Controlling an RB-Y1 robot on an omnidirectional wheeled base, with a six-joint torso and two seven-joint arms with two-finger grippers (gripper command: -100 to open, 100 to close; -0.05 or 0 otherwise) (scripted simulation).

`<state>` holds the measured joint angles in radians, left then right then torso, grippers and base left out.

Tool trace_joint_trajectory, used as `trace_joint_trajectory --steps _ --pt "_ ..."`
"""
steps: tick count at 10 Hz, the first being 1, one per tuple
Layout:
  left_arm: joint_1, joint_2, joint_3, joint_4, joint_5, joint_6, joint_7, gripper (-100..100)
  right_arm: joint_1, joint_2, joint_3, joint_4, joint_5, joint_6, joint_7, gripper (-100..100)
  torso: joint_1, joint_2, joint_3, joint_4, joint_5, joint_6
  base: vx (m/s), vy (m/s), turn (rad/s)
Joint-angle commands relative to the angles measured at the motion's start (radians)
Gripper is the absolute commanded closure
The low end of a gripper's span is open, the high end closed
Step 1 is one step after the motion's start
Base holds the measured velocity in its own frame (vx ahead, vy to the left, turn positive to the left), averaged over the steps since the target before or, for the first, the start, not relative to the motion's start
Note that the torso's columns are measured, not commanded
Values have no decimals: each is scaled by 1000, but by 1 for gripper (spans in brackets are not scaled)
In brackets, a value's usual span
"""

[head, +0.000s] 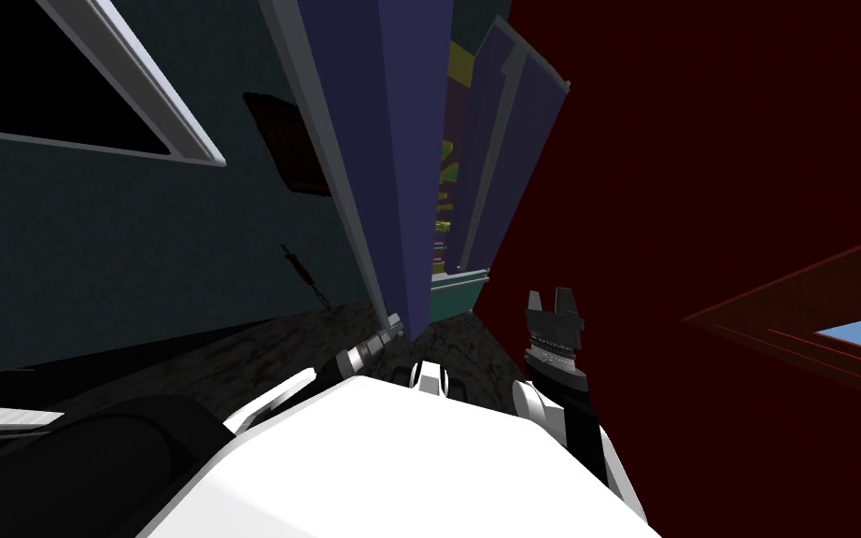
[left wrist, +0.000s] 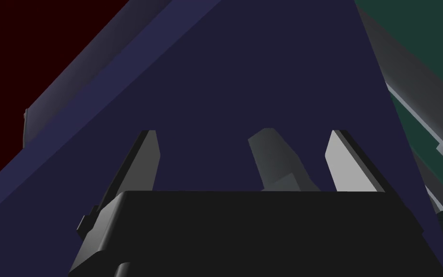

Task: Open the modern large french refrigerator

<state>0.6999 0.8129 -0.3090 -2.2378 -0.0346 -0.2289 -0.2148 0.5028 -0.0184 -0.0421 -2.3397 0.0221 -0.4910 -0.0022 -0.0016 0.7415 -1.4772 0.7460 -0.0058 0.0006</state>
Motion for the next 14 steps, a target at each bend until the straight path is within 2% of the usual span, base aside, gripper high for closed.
trace_joint_trajectory --steps 1,5,10,11,12,14 --pt "7 15 19 -51 6 4 0 -100 0 0 0 0 0 0 0 0 1 1 -1 2 -1 -1 19 0 24" --pt "32 38 25 -100 12 21 0 -100 0 0 0 0 0 0 0 0 -6 2 -2 5 -6 0 12 3 31" --pt "32 38 25 -102 12 21 0 -100 0 0 0 0 0 0 0 0 -8 4 -2 8 -8 0 3 -1 3" --pt "58 48 11 -77 15 39 7 -100 0 0 0 0 0 0 0 0 -6 4 -1 8 -7 0 0 0 0" --pt "59 49 11 -71 16 38 9 0 0 0 0 0 0 0 0 0 -5 4 1 2 -3 -1 7 4 -3" --pt "61 49 10 -65 16 44 9 0 0 0 0 0 0 0 0 0 -2 2 3 -4 3 -1 7 2 -3"
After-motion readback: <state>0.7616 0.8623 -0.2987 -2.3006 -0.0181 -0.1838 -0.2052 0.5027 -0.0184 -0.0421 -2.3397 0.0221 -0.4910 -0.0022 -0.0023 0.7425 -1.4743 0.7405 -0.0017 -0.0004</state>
